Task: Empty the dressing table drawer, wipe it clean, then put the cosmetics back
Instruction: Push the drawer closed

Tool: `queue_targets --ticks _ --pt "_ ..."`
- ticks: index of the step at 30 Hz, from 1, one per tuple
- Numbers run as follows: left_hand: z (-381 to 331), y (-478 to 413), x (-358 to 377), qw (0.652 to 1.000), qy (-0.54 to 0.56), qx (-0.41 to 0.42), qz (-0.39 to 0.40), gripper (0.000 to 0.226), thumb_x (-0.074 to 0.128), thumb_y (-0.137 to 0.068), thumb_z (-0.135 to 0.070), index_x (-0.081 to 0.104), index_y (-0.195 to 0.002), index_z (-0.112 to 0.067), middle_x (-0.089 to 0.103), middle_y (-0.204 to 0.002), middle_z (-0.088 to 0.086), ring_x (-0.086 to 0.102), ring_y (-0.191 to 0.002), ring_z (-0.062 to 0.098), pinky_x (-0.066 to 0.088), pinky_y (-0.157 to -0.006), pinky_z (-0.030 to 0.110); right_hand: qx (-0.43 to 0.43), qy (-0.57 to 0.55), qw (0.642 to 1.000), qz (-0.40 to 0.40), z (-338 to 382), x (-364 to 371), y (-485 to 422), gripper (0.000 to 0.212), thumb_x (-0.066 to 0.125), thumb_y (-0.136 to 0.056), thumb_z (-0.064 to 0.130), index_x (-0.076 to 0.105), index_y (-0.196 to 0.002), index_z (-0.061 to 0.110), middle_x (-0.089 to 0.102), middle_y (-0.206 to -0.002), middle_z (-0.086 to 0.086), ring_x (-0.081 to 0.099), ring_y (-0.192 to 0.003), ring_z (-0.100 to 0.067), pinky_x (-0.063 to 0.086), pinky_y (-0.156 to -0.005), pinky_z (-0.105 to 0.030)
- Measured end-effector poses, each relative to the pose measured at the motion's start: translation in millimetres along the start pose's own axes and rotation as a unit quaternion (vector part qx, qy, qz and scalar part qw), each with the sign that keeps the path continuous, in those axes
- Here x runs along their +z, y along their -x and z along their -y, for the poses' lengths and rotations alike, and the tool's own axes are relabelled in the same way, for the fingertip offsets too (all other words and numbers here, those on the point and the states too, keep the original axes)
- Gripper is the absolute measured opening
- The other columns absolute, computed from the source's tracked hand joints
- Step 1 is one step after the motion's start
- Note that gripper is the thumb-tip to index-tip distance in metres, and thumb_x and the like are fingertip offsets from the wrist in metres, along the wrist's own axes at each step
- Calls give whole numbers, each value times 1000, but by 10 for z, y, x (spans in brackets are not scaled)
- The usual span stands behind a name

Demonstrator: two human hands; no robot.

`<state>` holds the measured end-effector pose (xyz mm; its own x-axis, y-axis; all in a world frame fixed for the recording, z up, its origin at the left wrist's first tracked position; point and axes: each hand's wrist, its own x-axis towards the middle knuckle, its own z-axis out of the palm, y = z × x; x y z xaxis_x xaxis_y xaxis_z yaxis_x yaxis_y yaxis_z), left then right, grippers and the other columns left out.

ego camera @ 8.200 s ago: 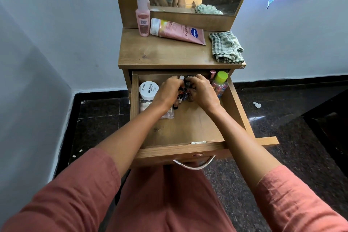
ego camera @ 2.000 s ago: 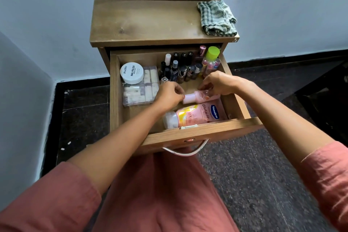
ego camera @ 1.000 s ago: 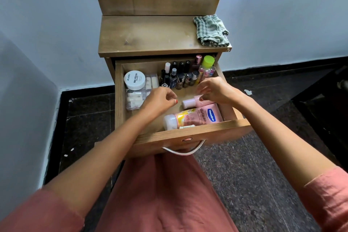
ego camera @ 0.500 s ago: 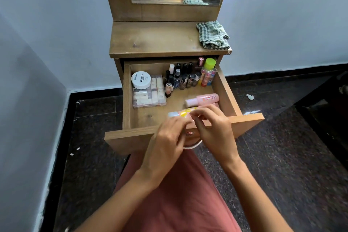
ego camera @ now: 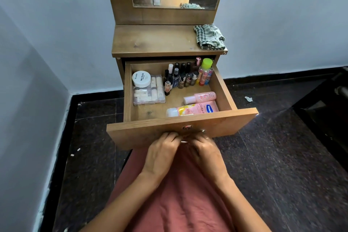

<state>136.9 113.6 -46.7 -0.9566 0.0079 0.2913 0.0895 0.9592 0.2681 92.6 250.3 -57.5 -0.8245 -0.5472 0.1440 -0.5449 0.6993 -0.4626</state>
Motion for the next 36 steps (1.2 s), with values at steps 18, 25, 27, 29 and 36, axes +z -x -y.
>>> queue_targets --ticks 18,25,27,29,36 --pt "16 3 104 996 59 -68 0 11 64 -76 -4 67 -83 -12 68 -86 3 65 -90 22 53 -47 37 69 3 996 -47 33 120 -106 14 60 -83 16 69 -93 15 69 -101 -3 61 -99 -27 51 -72 -35" --pt "136 -207 183 994 66 -92 2 15 51 -86 -4 63 -93 -10 63 -100 5 56 -105 24 52 -66 43 68 -5 997 -34 14 125 -376 23 55 -83 7 69 -100 14 67 -109 -5 56 -104 -26 43 -84 -32" --pt "166 -282 192 993 68 -96 1 16 48 -87 -4 62 -92 -9 62 -102 6 54 -106 25 51 -68 44 64 -8 998 -25 3 115 -472 26 53 -82 2 69 -101 9 67 -109 -8 56 -104 -29 42 -86 -33" --pt "190 -356 196 992 73 -99 -1 16 46 -87 -3 61 -92 -6 61 -102 8 53 -107 27 51 -68 46 63 -3 998 -19 -2 99 -569 27 51 -81 0 68 -100 7 66 -109 -9 55 -105 -30 43 -86 -36" --pt "306 -622 249 994 43 -100 -2 19 44 -88 -3 60 -96 -4 59 -108 10 49 -111 27 51 -70 43 70 5 997 -28 -43 124 -901 20 48 -86 3 66 -94 3 64 -107 -12 52 -108 -29 41 -83 -36"
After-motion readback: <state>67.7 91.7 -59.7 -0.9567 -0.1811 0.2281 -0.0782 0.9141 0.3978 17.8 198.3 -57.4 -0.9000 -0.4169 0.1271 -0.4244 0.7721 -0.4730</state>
